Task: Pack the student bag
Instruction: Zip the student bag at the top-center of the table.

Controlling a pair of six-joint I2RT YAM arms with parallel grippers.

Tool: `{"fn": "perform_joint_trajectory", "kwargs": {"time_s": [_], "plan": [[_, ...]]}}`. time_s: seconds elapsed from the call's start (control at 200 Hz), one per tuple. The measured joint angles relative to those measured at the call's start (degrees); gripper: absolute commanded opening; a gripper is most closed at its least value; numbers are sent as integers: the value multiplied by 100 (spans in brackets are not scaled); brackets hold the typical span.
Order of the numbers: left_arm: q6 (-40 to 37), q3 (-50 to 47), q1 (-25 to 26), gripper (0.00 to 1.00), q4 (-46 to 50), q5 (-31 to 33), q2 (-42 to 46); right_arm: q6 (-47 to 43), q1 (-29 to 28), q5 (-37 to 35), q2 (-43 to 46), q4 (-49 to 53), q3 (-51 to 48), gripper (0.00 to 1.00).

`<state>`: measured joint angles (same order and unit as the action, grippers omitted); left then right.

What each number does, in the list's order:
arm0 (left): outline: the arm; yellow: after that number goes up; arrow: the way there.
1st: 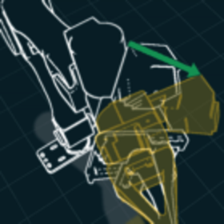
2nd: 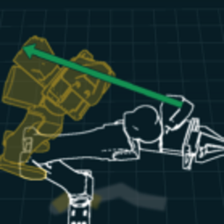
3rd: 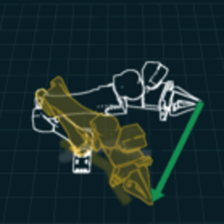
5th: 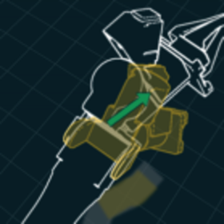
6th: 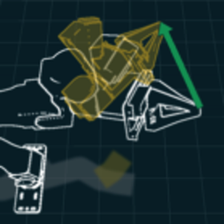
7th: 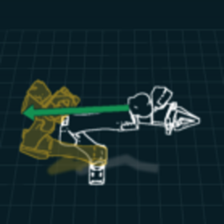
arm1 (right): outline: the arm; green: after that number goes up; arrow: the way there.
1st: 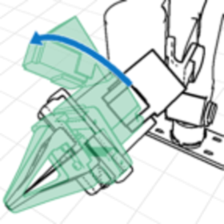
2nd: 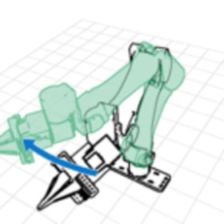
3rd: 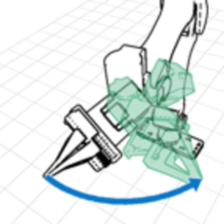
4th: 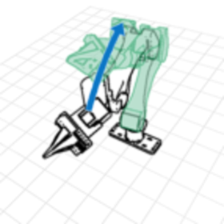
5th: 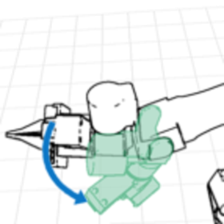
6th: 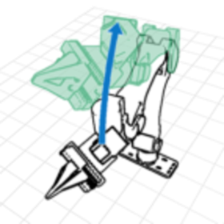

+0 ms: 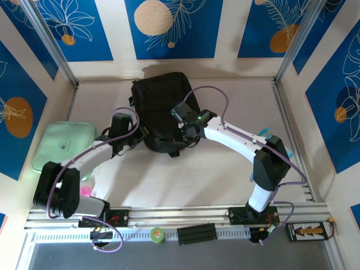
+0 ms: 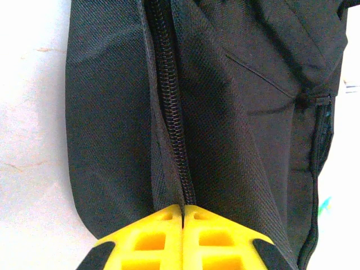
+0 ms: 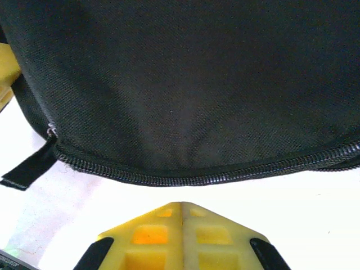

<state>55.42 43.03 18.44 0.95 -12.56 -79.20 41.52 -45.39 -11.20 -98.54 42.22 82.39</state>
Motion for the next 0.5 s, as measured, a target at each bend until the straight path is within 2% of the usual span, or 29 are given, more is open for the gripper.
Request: {"fn": "perform_joint_trajectory", "kwargs": {"time_s": [0.11,0.24,0.355,0.5], "plan": [[-52,0,-4,0,-39,-83,-2,-101,2,223,94,-234,-13,20],[-227,7,-22,0,-17,-177,9,-380,114,522,155,-457,-9,38],[-562,160,-76,0,267,-315,22,-732,422,994,-83,-514,131,44],[-1021,446,-98,0,789,-487,17,-1029,684,1038,-780,-503,492,44]]}}
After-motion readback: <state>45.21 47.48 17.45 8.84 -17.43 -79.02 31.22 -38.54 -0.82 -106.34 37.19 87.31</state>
